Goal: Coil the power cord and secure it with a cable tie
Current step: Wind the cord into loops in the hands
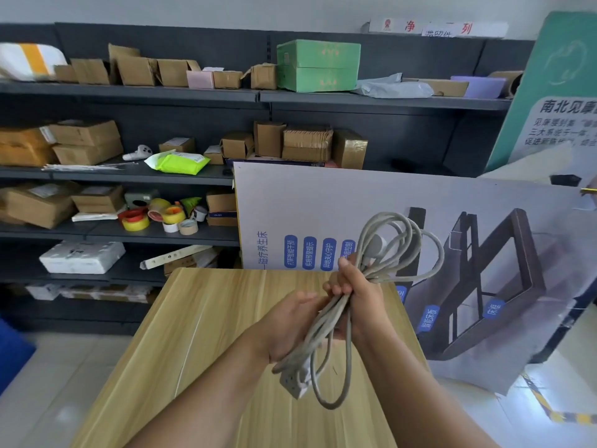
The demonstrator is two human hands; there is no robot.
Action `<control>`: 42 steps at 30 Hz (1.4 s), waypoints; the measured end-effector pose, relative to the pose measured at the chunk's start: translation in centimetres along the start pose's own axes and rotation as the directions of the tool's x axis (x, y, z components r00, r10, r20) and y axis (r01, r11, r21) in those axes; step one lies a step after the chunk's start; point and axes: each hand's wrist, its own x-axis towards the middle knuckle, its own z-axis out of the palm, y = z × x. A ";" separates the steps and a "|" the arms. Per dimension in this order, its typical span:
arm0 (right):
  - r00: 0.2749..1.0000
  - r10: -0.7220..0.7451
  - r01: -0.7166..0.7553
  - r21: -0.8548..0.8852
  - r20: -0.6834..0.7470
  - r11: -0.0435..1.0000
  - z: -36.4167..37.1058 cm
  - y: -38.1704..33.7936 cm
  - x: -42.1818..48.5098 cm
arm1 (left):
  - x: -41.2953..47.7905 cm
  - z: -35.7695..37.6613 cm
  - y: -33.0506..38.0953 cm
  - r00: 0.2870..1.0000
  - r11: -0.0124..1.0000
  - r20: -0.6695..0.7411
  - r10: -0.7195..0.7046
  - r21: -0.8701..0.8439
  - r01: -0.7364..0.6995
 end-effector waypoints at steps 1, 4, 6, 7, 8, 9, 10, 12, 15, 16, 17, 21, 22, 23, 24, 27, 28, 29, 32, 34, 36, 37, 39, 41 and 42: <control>1.000 0.027 -0.027 -0.003 -0.015 1.000 -0.3 0.6 0.0 | 0.2 0.0 0.0 0.999 0.996 -0.024 -0.022 0.088 0.024; 0.993 0.056 -0.056 0.007 -0.107 0.998 -1.3 2.2 -0.1 | 1.2 0.5 -0.4 0.989 0.877 -0.117 -0.096 0.459 0.139; 0.988 0.097 -0.089 0.072 -0.117 0.993 -1.9 2.7 -0.1 | 1.9 0.5 -0.9 0.957 0.775 -0.270 -0.109 0.580 0.252; 0.983 0.146 -0.131 0.130 -0.110 0.983 -2.2 3.0 -0.1 | 2.1 0.5 -0.9 0.933 0.724 -0.341 -0.118 0.614 0.316; 0.973 0.200 -0.175 0.199 -0.113 0.964 -2.5 3.2 0.1 | 2.3 0.3 -1.1 0.907 0.668 -0.404 -0.116 0.644 0.373; 0.960 0.246 -0.205 0.263 -0.133 0.943 -2.7 3.5 0.3 | 2.5 0.2 -1.2 0.886 0.609 -0.453 -0.102 0.676 0.415; 0.949 0.277 -0.218 0.319 -0.151 0.922 -2.9 3.8 0.5 | 2.8 0.1 -1.5 0.864 0.536 -0.497 -0.078 0.710 0.457; 0.927 0.324 -0.230 0.396 -0.189 0.889 -3.2 4.4 1.0 | 3.6 0.5 -2.1 0.822 0.347 -0.569 -0.004 0.771 0.535; 0.873 0.381 -0.228 0.438 -0.304 0.870 -3.7 4.8 1.7 | 4.9 1.0 -3.5 0.796 0.080 -0.586 0.149 0.810 0.581; 0.845 0.412 -0.238 0.451 -0.339 0.860 -3.8 4.7 1.8 | 5.2 1.2 -3.9 0.797 0.020 -0.576 0.179 0.813 0.582; 0.816 0.446 -0.252 0.468 -0.368 0.847 -4.0 4.8 2.0 | 5.5 1.3 -4.3 0.802 -0.031 -0.566 0.192 0.813 0.581; 0.721 0.543 -0.269 0.549 -0.429 0.791 -4.9 4.9 2.7 | 6.2 1.8 -5.6 0.820 -0.161 -0.531 0.214 0.809 0.566; 0.711 0.551 -0.271 0.554 -0.437 0.787 -5.1 5.1 2.8 | 6.2 1.8 -5.9 0.827 -0.172 -0.519 0.219 0.813 0.556; 0.705 0.550 -0.279 0.537 -0.448 0.796 -5.1 5.3 2.8 | 6.1 1.8 -6.2 0.828 -0.166 -0.518 0.216 0.816 0.554; 0.705 0.534 -0.291 0.498 -0.466 0.817 -5.1 5.7 2.5 | 5.8 1.8 -6.5 0.822 -0.144 -0.529 0.211 0.815 0.561; 0.742 0.441 -0.344 0.277 -0.505 0.897 -4.9 7.0 1.5 | 4.9 1.2 -7.3 0.790 0.089 -0.589 0.168 0.808 0.583; 0.767 0.413 -0.372 0.185 -0.492 0.910 -4.7 7.5 1.1 | 4.5 0.9 -7.7 0.786 0.172 -0.600 0.146 0.798 0.577; 0.786 0.392 -0.394 0.101 -0.479 0.914 -4.4 8.1 0.8 | 4.4 0.4 -8.2 0.779 0.253 -0.616 0.120 0.778 0.576; 0.837 0.333 -0.419 -0.116 -0.435 0.901 -3.1 9.9 0.3 | 3.6 -1.0 -9.1 0.743 0.606 -0.668 0.038 0.606 0.515; 0.896 0.263 -0.364 -0.256 -0.357 0.895 -1.9 10.9 0.2 | 2.8 -2.3 -9.7 0.719 0.766 -0.693 0.043 0.486 0.422; 0.936 0.207 -0.311 -0.396 -0.284 0.864 -0.5 11.9 0.5 | 1.8 -3.8 -9.9 0.716 0.828 -0.694 0.073 0.442 0.344; 0.947 0.197 -0.298 -0.462 -0.254 0.836 0.3 12.4 0.8 | 1.2 -4.7 -9.8 0.720 0.836 -0.688 0.091 0.445 0.320; 0.955 0.219 -0.295 -0.553 -0.201 0.779 1.9 13.7 1.5 | -0.2 -6.9 -9.5 0.706 0.867 -0.699 0.113 0.416 0.274; 0.964 0.236 -0.261 -0.594 -0.121 0.761 3.5 15.1 2.4 | -1.8 -9.7 -9.1 0.655 0.928 -0.750 0.089 0.302 0.219; 0.965 0.242 -0.252 -0.597 -0.098 0.761 4.4 15.8 3.0 | -2.7 -11.3 -8.9 0.624 0.958 -0.779 0.069 0.225 0.176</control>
